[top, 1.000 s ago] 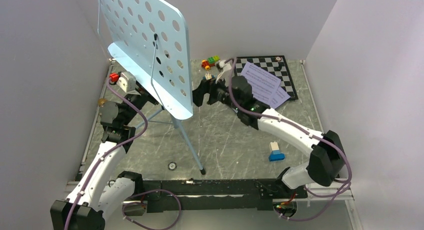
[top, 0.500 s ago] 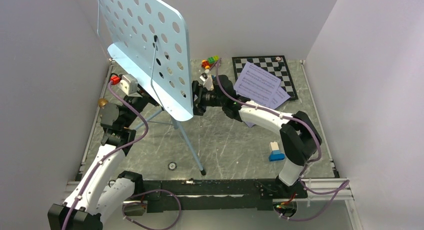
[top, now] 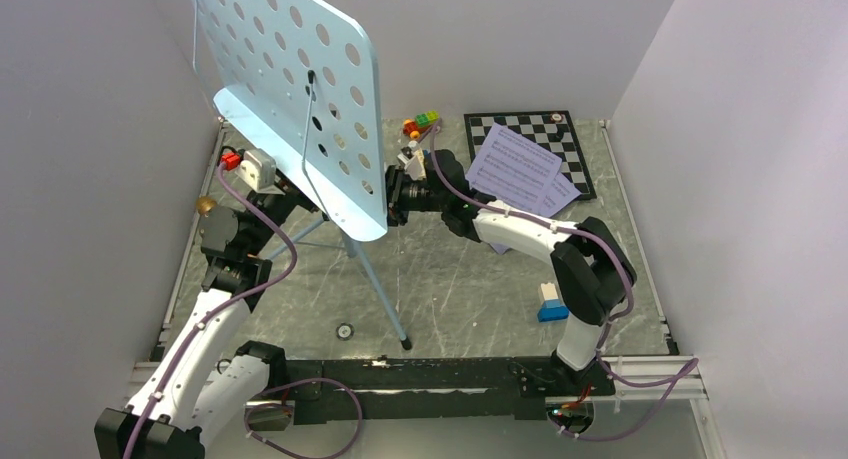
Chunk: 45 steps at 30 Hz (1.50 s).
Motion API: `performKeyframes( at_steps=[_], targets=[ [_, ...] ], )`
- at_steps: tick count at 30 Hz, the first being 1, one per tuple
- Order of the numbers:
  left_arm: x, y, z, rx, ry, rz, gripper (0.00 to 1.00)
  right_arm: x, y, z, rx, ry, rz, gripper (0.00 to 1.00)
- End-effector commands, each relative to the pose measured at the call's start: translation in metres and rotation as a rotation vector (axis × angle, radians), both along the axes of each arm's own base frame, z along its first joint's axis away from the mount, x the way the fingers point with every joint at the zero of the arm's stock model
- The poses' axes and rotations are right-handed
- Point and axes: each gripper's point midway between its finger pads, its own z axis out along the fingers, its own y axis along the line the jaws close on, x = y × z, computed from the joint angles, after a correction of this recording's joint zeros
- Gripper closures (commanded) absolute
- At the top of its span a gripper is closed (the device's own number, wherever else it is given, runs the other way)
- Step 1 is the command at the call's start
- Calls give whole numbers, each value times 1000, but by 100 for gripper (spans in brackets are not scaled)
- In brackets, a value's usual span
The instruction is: Pack up the instrument practice props
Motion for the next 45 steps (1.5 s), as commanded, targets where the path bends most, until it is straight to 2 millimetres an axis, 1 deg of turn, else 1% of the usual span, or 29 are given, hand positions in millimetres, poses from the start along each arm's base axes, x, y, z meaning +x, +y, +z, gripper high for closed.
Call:
performKeyframes(
  at_steps=[1, 5, 7, 10, 12, 15, 19, 21, 23, 24, 25, 26, 28, 29, 31, 32, 34, 35, 36, 37, 39, 40, 43, 45],
  targets=[
    [6, -2, -40, 32, 137, -2, 100, 4, 11, 28, 76, -37, 13, 73],
    [6, -2, -42, 30, 139, -1, 100, 1, 12, 32, 69, -74, 20, 87],
    [6, -3, -43, 29, 143, -7, 100, 1, 12, 35, 47, -128, 22, 100],
    [6, -3, -43, 26, 147, -9, 100, -2, 16, 43, 21, -278, 40, 100],
    [7, -3, -42, 25, 149, -7, 100, -6, 20, 44, -7, -428, 75, 100],
    [7, -4, -42, 25, 158, -8, 100, -1, 19, 33, -124, -631, 57, 100],
    [8, -2, -42, 24, 160, 3, 100, 6, 13, 25, -183, -760, 40, 100],
    [9, -2, -43, 21, 163, 3, 100, 8, 10, 22, -236, -866, 24, 100],
    [9, -3, -44, 19, 168, -1, 100, 8, 6, 14, -338, -1053, 2, 100],
    [10, -3, -44, 18, 171, -4, 100, 7, 5, 10, -406, -1205, 8, 100],
    [10, -4, -45, 18, 173, -6, 100, 7, 4, 7, -466, -1317, 3, 100],
    [10, -4, -46, 16, 175, -6, 100, 8, 2, -1, -542, -1397, 6, 100],
    [11, -4, -47, 14, 176, -7, 100, 14, -3, -11, -648, -1455, 9, 100],
    [11, -4, -47, 14, 177, -7, 100, 17, -6, -10, -669, -1453, -11, 100],
    [11, -4, -49, 18, 180, -8, 100, 21, -15, 0, -678, -1423, -92, 100],
    [11, -5, -51, 24, 183, -10, 100, 21, -19, 5, -677, -1396, -124, 96],
    [12, -4, -55, 43, 192, 3, 100, 19, -28, 14, -675, -1361, -160, 67],
    [12, -3, -57, 56, 199, 16, 100, 17, -31, 19, -665, -1352, -175, 55],
    [14, -2, -59, 79, 195, 35, 100, 14, -34, 23, -644, -1347, -186, 46],
    [14, 0, -60, 93, 197, 52, 100, 9, -37, 31, -609, -1357, -200, 40],
    [15, 3, -63, 118, 203, 81, 100, 1, -42, 38, -565, -1386, -225, 33],
    [15, 5, -64, 128, 211, 103, 100, 0, -47, 41, -563, -1395, -247, 30],
    [15, 10, -76, 158, 232, 138, 100, 0, -61, 44, -583, -1383, -304, 28],
    [16, 12, -87, 180, 247, 156, 100, -2, -66, 41, -586, -1373, -313, 27]
  ],
)
